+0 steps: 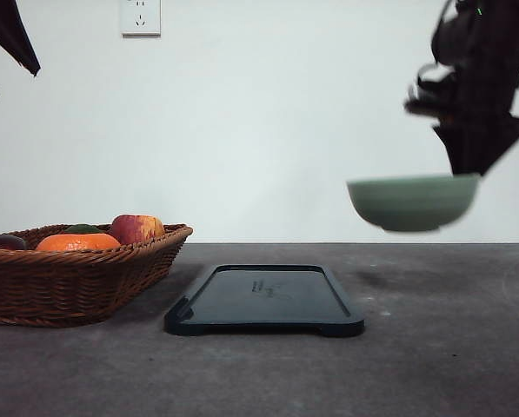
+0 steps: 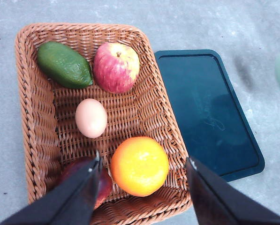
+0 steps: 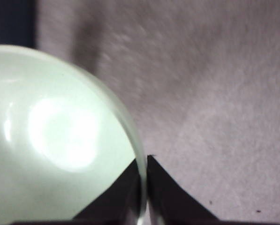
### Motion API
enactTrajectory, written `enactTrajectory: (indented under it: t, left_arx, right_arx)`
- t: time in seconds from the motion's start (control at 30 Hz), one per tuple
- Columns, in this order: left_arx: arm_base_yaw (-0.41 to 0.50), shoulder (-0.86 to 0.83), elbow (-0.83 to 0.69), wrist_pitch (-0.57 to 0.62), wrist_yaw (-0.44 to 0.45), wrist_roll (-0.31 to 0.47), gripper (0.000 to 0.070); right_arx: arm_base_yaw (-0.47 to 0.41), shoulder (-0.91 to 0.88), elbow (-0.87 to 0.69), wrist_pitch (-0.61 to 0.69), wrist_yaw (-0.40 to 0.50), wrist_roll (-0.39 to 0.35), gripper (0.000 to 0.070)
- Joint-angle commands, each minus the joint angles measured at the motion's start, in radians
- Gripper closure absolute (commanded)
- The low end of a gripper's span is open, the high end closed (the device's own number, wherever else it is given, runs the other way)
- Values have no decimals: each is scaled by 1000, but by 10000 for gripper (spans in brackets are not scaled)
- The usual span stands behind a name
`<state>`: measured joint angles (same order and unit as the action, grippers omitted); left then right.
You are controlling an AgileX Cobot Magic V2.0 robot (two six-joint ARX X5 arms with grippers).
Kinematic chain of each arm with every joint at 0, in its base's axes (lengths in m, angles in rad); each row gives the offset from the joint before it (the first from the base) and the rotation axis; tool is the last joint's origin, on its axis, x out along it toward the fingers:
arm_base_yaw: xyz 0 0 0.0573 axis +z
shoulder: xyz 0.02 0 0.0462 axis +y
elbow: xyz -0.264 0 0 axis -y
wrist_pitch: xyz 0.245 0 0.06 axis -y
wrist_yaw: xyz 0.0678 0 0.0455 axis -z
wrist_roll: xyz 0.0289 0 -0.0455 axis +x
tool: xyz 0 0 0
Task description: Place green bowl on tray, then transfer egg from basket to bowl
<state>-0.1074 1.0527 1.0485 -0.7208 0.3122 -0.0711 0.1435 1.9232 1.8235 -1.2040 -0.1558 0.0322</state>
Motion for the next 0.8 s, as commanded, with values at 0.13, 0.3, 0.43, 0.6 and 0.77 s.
enactTrajectory:
  t: [0.13, 0.3, 0.43, 0.6, 0.77]
  left_arx:
    - [-3, 7, 28, 10, 3, 0, 349]
    - [-3, 7, 28, 10, 3, 0, 349]
    - [-3, 7, 28, 9, 3, 0, 349]
    - [-3, 7, 28, 8, 3, 0, 349]
    - [-3, 7, 28, 5, 3, 0, 349]
  right_arx:
    - [71, 19, 56, 2, -8, -5, 700]
    - [145, 40, 57, 29, -9, 17, 700]
    - [202, 69, 57, 72, -27, 41, 700]
    - [253, 112, 61, 128, -64, 68, 700]
    - [279, 163, 85, 156, -72, 73, 700]
